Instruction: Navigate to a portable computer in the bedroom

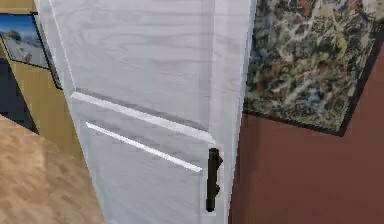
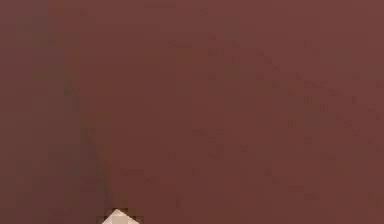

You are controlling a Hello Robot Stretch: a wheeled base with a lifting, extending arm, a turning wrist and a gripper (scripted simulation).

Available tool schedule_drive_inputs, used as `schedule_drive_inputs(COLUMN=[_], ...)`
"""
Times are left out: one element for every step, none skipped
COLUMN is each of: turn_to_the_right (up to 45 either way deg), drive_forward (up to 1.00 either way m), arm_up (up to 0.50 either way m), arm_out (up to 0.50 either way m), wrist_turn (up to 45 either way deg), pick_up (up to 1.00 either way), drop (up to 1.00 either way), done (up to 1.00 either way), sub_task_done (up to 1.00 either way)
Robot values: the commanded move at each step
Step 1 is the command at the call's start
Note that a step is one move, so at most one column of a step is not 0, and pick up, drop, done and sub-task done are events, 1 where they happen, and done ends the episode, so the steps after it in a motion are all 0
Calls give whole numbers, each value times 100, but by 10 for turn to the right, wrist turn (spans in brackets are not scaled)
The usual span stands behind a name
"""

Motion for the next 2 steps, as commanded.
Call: schedule_drive_inputs(turn_to_the_right=[-450,-150], drive_forward=[0,0], arm_up=[0,0], arm_out=[0,0], wrist_turn=[0,0], pick_up=[0,0], drop=[0,0], done=[0,0], sub_task_done=[0,0])
